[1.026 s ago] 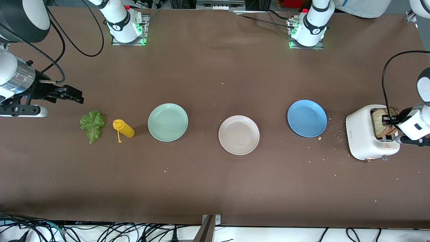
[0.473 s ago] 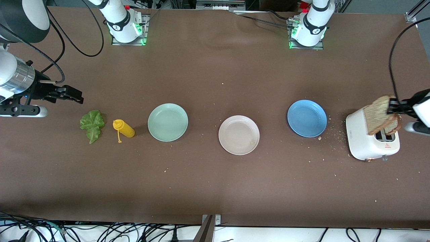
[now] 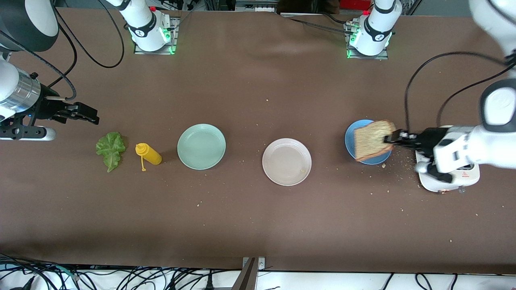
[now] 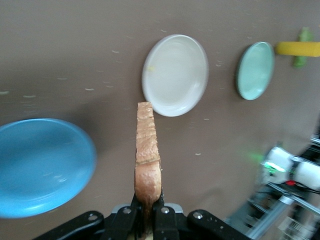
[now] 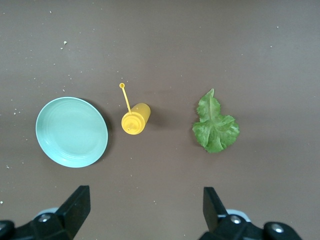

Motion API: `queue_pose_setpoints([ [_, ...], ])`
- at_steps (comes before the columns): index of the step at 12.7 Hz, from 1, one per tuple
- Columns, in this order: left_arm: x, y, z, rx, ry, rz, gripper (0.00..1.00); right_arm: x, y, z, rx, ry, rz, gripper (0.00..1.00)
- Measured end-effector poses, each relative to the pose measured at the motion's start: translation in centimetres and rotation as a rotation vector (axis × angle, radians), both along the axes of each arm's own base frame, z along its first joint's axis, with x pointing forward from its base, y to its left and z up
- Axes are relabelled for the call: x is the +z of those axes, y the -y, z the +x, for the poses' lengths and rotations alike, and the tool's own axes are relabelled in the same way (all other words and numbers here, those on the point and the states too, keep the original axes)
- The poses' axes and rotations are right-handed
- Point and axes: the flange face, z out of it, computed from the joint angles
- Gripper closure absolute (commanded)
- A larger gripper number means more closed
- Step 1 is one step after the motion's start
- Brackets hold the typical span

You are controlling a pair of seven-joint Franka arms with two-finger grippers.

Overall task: Make sandwich in beige plate with both arms
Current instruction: 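Lift the bread slice out and carry it over the beige plate, then lower the bread onto the beige plate and open the left gripper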

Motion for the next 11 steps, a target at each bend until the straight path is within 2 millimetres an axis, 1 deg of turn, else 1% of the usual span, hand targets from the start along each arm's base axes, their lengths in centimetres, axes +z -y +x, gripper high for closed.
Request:
queue_pose_setpoints([
  [1, -3.6, 2.3, 0.4, 0.024, -0.067, -0.106, 1.00, 0.0, 0.1, 0.0, -0.001, 0.000, 0.000, 0.00],
  [2, -6.8, 4.2, 0.8, 0.055, -0.123, -0.196, 1.00, 0.0, 0.2, 0.0, -0.003, -0.001, 0.000, 0.00],
  [3, -9.3, 5.8, 1.0, 0.083, -0.160, -0.257, 1.00, -0.1, 0.3, 0.0, -0.006, -0.005, 0.000, 0.00],
  [4, -11.2, 7.3, 1.2, 0.111, -0.173, -0.287, 1.00, -0.2, 0.5, -0.1, -0.008, -0.012, -0.001, 0.00],
  [5, -12.7, 9.0, 1.4, 0.131, -0.167, -0.293, 1.00, -0.3, 0.5, -0.2, -0.008, -0.020, -0.001, 0.00],
  [7, -14.6, 12.8, 1.3, 0.140, -0.134, -0.266, 1.00, -0.4, 0.5, -0.3, -0.008, -0.034, -0.002, 0.00],
  [8, -15.3, 14.5, 1.1, 0.140, -0.116, -0.251, 1.00, -0.5, 0.6, -0.4, -0.008, -0.043, -0.002, 0.00],
  [9, -15.7, 15.6, 1.0, 0.140, -0.103, -0.241, 1.00, -0.5, 0.6, -0.5, -0.009, -0.049, -0.003, 0.00],
  [10, -15.9, 16.3, 0.9, 0.136, -0.099, -0.237, 1.00, -0.5, 0.6, -0.5, -0.009, -0.051, -0.003, 0.00],
  [11, -15.9, 16.8, 0.8, 0.131, -0.093, -0.236, 0.95, -0.6, 0.6, -0.5, -0.009, -0.053, -0.003, 0.00],
])
